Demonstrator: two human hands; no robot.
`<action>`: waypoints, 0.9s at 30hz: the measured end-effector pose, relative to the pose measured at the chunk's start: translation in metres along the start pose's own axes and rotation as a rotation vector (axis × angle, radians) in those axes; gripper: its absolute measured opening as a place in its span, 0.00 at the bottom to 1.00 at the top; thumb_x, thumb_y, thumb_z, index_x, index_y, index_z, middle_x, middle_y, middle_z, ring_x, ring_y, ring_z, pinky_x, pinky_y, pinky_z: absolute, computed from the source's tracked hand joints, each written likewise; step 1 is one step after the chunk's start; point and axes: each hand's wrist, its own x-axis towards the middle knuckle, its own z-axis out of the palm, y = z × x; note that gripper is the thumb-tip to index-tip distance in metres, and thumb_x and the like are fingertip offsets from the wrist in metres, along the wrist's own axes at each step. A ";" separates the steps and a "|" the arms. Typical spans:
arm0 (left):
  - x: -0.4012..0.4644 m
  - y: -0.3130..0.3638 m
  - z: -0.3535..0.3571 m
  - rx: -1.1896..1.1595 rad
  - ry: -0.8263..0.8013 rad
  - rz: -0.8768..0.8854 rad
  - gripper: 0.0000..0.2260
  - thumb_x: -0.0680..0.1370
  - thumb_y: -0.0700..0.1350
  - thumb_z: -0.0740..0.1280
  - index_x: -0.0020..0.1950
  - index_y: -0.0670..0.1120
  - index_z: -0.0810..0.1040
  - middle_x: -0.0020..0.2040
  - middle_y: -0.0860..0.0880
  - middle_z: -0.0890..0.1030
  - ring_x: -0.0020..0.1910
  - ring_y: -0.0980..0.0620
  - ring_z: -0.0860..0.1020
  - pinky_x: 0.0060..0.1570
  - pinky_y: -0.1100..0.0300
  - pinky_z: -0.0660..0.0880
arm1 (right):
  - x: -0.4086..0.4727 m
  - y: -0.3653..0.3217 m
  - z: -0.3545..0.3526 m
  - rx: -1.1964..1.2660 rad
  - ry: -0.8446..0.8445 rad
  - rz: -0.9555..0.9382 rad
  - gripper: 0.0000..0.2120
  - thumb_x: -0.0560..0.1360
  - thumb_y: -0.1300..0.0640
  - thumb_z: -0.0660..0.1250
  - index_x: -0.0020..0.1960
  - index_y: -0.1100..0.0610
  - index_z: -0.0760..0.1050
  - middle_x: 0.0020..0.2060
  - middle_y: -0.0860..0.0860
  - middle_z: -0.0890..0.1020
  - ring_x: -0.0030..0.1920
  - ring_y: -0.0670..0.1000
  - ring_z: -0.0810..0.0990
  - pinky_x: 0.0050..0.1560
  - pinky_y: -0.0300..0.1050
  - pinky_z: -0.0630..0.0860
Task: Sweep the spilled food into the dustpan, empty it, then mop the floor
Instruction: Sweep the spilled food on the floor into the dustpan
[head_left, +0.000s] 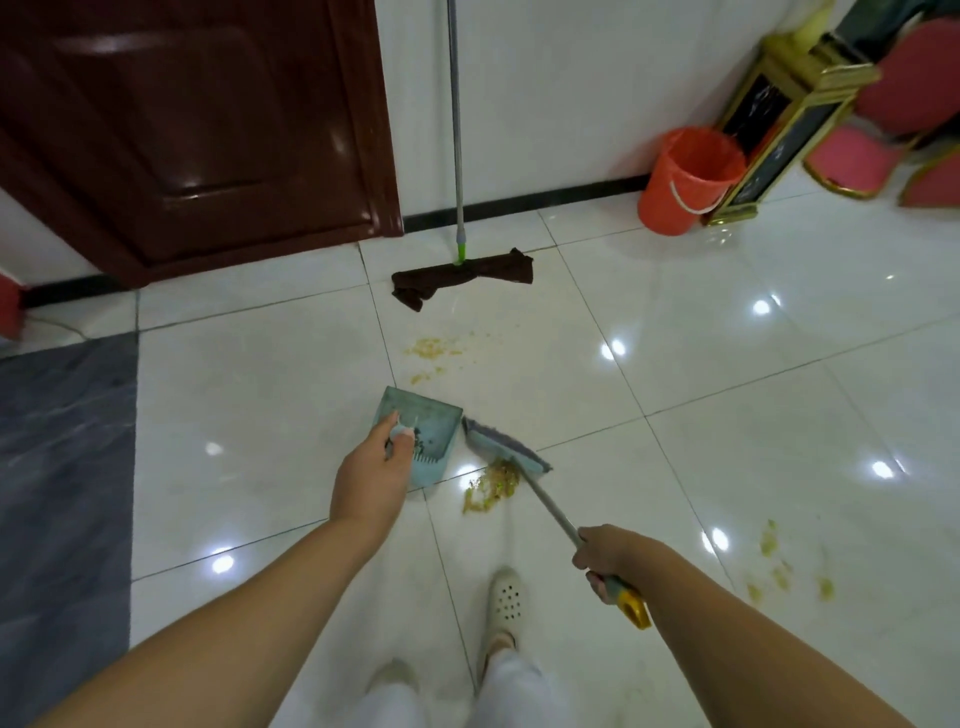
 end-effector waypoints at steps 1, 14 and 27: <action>-0.004 -0.004 -0.006 0.007 -0.004 0.002 0.20 0.80 0.55 0.58 0.72 0.55 0.68 0.63 0.47 0.78 0.58 0.48 0.78 0.58 0.56 0.74 | -0.003 0.005 0.009 0.022 -0.004 0.008 0.07 0.78 0.65 0.57 0.55 0.61 0.69 0.33 0.55 0.69 0.28 0.49 0.67 0.26 0.37 0.66; -0.031 -0.035 -0.061 0.066 -0.014 0.052 0.20 0.80 0.53 0.57 0.72 0.52 0.69 0.60 0.46 0.79 0.57 0.46 0.77 0.56 0.55 0.73 | -0.030 0.038 0.044 0.367 0.067 0.041 0.05 0.78 0.66 0.60 0.45 0.58 0.70 0.26 0.54 0.70 0.18 0.47 0.67 0.21 0.33 0.66; -0.037 -0.080 -0.099 0.022 0.019 0.002 0.19 0.80 0.52 0.58 0.71 0.54 0.69 0.61 0.46 0.79 0.54 0.47 0.78 0.52 0.57 0.75 | -0.003 0.032 0.111 0.404 -0.008 0.051 0.03 0.78 0.65 0.58 0.48 0.61 0.70 0.27 0.56 0.70 0.18 0.48 0.67 0.21 0.34 0.66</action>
